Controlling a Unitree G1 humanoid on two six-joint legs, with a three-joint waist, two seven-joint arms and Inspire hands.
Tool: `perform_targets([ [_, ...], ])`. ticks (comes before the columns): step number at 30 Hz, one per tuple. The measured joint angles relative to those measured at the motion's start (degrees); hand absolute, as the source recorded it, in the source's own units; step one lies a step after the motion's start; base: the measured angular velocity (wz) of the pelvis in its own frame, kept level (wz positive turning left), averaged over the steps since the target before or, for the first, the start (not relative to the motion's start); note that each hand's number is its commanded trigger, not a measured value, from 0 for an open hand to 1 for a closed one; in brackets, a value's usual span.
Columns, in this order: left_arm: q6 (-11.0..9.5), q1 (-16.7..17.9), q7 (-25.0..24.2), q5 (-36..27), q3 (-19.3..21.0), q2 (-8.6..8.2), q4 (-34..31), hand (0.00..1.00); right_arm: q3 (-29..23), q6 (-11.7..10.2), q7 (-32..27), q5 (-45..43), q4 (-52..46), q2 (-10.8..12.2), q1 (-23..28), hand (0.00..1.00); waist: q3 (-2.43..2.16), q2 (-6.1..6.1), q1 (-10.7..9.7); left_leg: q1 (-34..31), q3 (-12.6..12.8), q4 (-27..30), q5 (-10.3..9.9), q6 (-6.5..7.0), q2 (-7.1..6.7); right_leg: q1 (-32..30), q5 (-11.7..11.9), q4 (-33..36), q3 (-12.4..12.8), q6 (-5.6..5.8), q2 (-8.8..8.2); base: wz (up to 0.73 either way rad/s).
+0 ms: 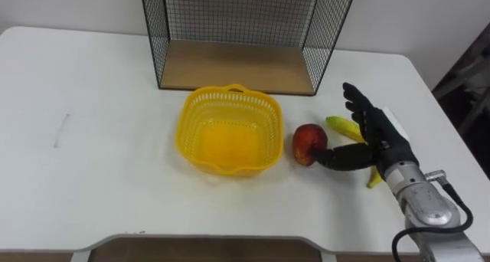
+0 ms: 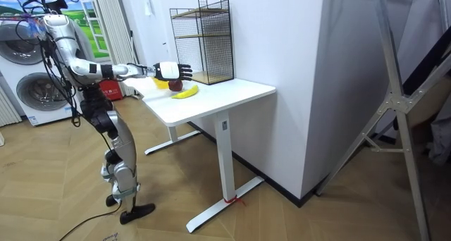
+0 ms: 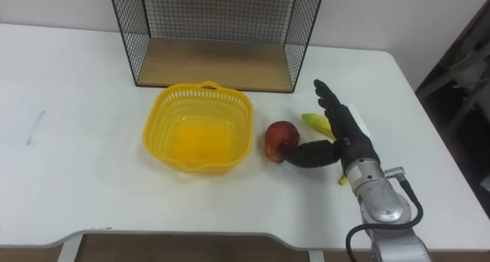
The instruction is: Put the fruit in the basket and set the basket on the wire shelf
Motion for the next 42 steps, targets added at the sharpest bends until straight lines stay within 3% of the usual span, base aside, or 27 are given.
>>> perform_targets([
  [27,-1.0,-1.7,-0.1,0.0,-1.5,0.05,2.5,0.00,2.5,-0.1,3.6,-7.0,5.0,0.3,0.1,0.00,0.28,-0.07,1.7,-0.1,0.0,0.1,0.0,0.00,-0.01,0.0,0.0,-0.1,-0.1,0.01,-0.04,0.00],
  [42,0.3,-1.5,-0.1,0.0,-1.6,-0.10,2.8,0.00,2.4,0.0,3.4,-6.9,5.9,0.3,-0.1,0.00,0.33,-0.39,2.5,-0.1,-0.1,0.0,0.0,0.01,-0.01,0.0,0.0,0.1,-0.1,0.00,-0.03,0.00],
])
